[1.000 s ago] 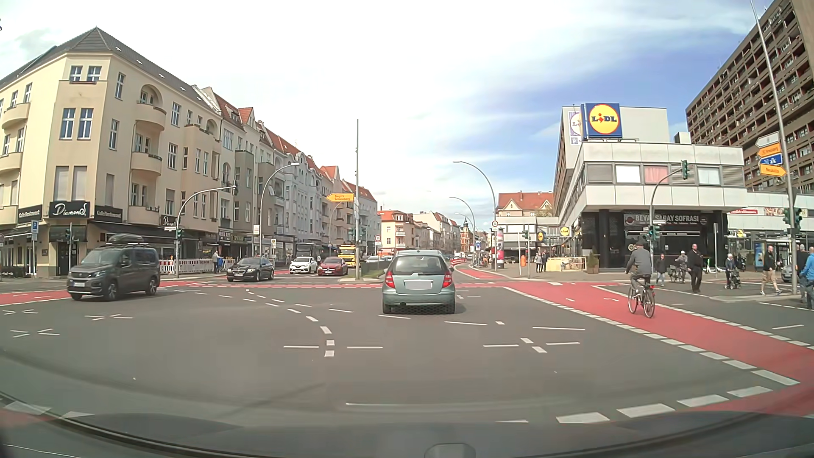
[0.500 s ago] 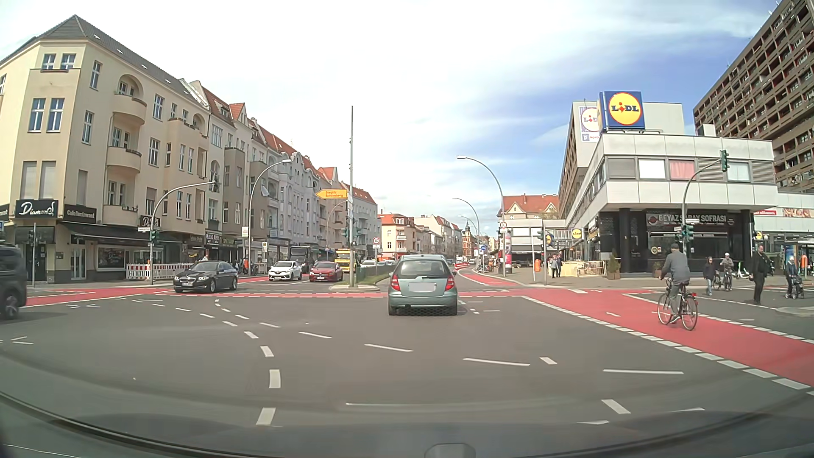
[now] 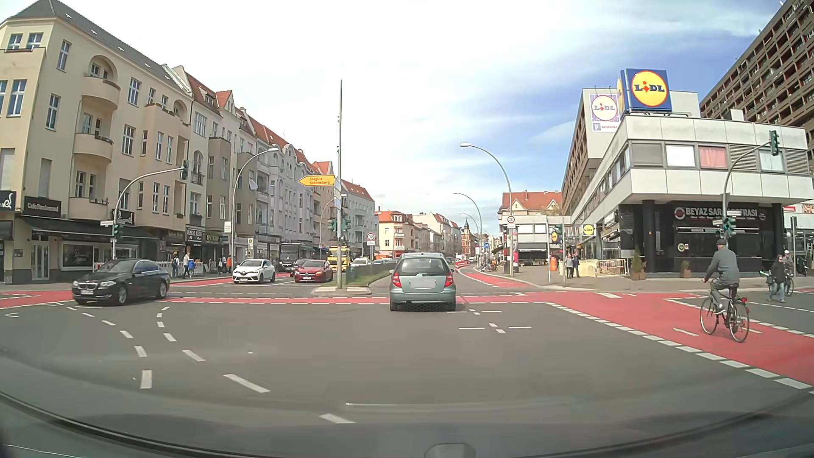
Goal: Follow the waypoints while adhering to traffic rules and regulations
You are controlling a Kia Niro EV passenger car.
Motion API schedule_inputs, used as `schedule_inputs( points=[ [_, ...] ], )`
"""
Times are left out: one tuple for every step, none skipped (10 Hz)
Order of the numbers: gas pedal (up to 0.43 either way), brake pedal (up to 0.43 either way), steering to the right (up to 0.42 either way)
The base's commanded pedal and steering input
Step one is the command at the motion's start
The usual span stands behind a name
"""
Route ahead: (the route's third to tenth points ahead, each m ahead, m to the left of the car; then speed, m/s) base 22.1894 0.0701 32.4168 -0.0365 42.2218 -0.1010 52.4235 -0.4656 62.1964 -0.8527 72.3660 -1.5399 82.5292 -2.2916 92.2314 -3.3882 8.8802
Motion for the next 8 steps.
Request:
schedule_inputs(
  points=[
    [0.177, 0.000, 0.006],
    [0.177, 0.000, 0.006],
    [0.177, 0.000, 0.005],
    [0.177, 0.000, 0.005],
    [0.177, 0.000, 0.004],
    [0.177, 0.000, 0.004],
    [0.177, 0.000, 0.004],
    [0.177, 0.000, 0.003]
  ],
)
